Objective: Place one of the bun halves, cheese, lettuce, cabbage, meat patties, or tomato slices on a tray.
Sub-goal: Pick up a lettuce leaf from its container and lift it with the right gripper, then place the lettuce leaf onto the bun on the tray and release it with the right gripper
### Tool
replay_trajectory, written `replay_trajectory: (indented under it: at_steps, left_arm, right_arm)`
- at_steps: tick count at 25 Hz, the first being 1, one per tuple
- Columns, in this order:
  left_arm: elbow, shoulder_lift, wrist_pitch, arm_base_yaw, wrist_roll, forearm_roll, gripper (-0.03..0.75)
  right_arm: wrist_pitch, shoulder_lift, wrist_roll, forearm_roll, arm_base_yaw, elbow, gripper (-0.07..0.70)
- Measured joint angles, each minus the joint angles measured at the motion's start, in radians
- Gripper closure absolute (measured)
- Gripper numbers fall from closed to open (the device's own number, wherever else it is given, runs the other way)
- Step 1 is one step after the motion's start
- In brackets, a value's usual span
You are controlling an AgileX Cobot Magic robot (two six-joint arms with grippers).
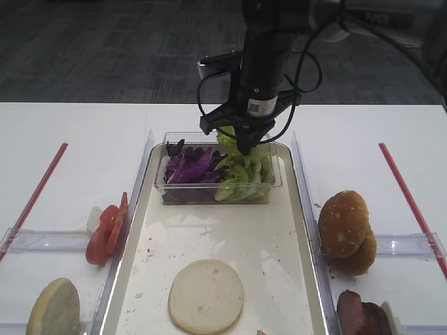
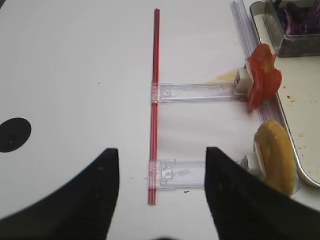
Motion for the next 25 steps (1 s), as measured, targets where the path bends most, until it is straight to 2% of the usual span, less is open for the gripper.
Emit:
replay_trajectory:
  at_steps: [9,25]
  left_arm:
    - [0.000,0.000,0.000,0.000,0.000,0.000,0.323]
    - [0.000,0.000,0.000,0.000,0.000,0.000,0.323]
  right_arm:
    - [0.002,-0.024,0.000,0.061,0.000,0.007,0.608]
    - [-0.002,-0.206,-0.047,0.076,0.008,0.329,0.608]
